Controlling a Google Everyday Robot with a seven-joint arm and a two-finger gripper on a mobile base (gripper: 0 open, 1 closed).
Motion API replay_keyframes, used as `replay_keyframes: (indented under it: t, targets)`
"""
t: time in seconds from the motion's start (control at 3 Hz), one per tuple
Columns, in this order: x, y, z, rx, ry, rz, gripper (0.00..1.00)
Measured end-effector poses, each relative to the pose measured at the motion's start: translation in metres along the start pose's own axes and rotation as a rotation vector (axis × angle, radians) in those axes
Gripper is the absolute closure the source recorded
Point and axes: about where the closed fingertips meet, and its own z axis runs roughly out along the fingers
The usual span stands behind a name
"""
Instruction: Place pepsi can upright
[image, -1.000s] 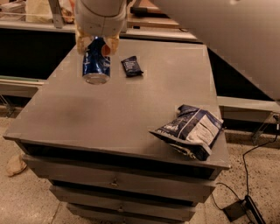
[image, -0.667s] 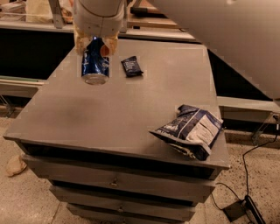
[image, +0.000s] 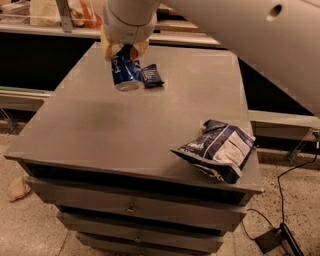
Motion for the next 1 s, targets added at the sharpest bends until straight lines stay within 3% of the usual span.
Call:
replay_keyframes:
  t: [0.33,0.67,1.0]
  targets:
    - [0.018,0.026,0.011,0.108,0.081,-0.091,1.00]
    - [0.023,0.031,0.018,0.284,0.133,-0.101,1.00]
    - [0.011,0.019,0.016,0.417,0.171,-0.250,1.00]
